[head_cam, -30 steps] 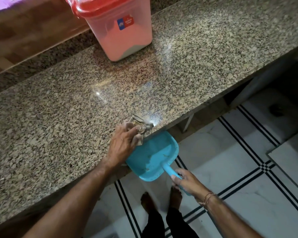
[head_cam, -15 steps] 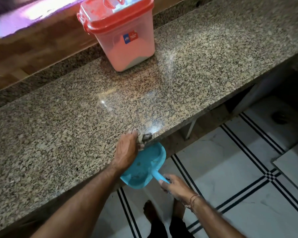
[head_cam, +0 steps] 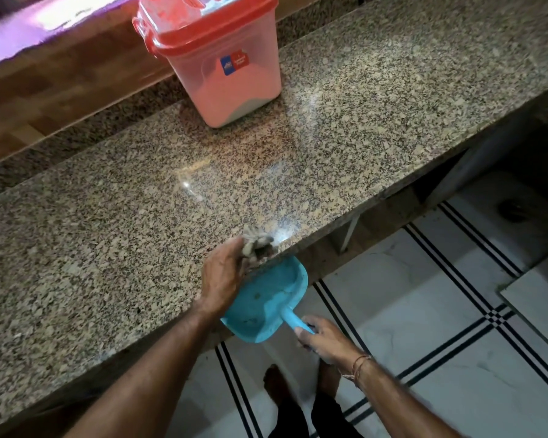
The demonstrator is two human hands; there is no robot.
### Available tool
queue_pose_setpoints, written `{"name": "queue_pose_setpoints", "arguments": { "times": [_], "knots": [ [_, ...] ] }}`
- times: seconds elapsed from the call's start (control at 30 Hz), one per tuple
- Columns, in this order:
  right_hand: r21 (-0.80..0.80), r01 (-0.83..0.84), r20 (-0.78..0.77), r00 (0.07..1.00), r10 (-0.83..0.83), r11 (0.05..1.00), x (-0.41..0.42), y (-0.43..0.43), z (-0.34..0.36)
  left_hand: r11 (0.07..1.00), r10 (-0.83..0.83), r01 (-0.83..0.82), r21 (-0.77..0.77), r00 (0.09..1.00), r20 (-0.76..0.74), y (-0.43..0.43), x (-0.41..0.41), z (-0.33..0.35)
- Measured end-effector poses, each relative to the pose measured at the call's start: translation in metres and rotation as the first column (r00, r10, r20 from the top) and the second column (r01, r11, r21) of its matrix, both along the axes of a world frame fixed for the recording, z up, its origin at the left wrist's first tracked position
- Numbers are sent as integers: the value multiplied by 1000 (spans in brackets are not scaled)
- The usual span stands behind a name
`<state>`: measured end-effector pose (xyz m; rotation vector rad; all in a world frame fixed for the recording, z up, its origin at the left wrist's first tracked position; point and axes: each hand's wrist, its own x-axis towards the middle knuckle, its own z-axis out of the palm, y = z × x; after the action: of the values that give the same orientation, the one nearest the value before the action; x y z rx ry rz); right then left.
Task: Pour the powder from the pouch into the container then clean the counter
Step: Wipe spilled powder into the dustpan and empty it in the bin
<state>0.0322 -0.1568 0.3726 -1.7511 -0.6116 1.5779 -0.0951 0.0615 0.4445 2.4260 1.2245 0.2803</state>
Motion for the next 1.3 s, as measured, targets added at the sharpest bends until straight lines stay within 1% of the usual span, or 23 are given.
{"name": "queue_pose_setpoints", "arguments": {
  "times": [0.07,0.17,0.23,0.3,0.33,0.4,0.47,0.6,0.67,0.73,0.8,0.83,0.9,0.97,1.0,1.03,1.07,1.1,1.17,1.23,1.3],
  "knots": [
    [-2,4,-12,1000,-4,1000,-3,-2,-2,993,-112,114,37,991,-70,-3,8,-3],
    [-9,21,-27,999,-21,1000,-5,-3,0,967,-241,252,39,952,-187,5,11,1],
    [0,23,-36,999,-23,1000,-5,-3,2,966,-260,257,-43,942,-211,12,19,15],
    [1,16,-32,999,-16,1000,-4,-1,5,968,-246,227,-111,946,-212,16,27,23],
    [-2,10,-15,1000,-10,1000,-4,0,6,972,-232,217,-93,953,-197,14,28,23],
    [-6,1,22,1000,-1,1000,-2,3,7,982,-185,188,10,973,-139,5,24,17],
    [-6,3,25,1000,-3,1000,-2,4,7,984,-144,156,83,981,-133,-7,14,12],
    [-38,21,19,1000,-21,999,-1,4,4,984,-136,157,87,967,-214,-26,-4,-3],
    [-51,7,22,1000,-6,999,-2,4,4,983,-126,149,106,972,-198,-37,-12,-3],
    [-40,-3,15,1000,4,999,-3,4,3,991,-68,79,110,993,-99,-35,-15,6],
    [-28,-30,25,999,30,999,-5,4,5,992,55,-58,109,998,25,-19,-12,15],
    [-27,-46,38,998,47,999,-6,4,5,989,124,-126,83,992,31,-10,-11,18],
    [-23,-64,56,996,65,998,-8,3,4,979,195,-196,-48,980,-27,2,-4,21],
    [-17,-81,43,996,82,997,-12,2,3,958,197,-210,-195,977,-84,3,6,25],
    [-20,-95,41,995,95,995,-13,1,3,947,185,-211,-243,975,-127,2,11,27],
    [-25,-108,42,993,109,994,-14,-1,4,961,131,-169,-221,976,-176,0,15,29],
    [-30,-122,48,991,124,992,-16,-3,5,964,122,-167,-207,969,-213,-4,17,33],
    [-41,-138,60,988,140,990,-19,-4,6,967,134,-172,-187,971,-199,-7,15,33],
    [-55,-165,101,980,170,985,-26,-6,8,974,128,-148,-172,984,-122,-20,2,36],
    [-82,-186,123,973,195,979,-34,-9,14,988,105,-112,-108,992,-65,-41,-23,31],
    [-98,-225,133,963,237,969,-46,-12,19,988,138,-140,-64,990,-21,-63,-58,19]
  ]
}}
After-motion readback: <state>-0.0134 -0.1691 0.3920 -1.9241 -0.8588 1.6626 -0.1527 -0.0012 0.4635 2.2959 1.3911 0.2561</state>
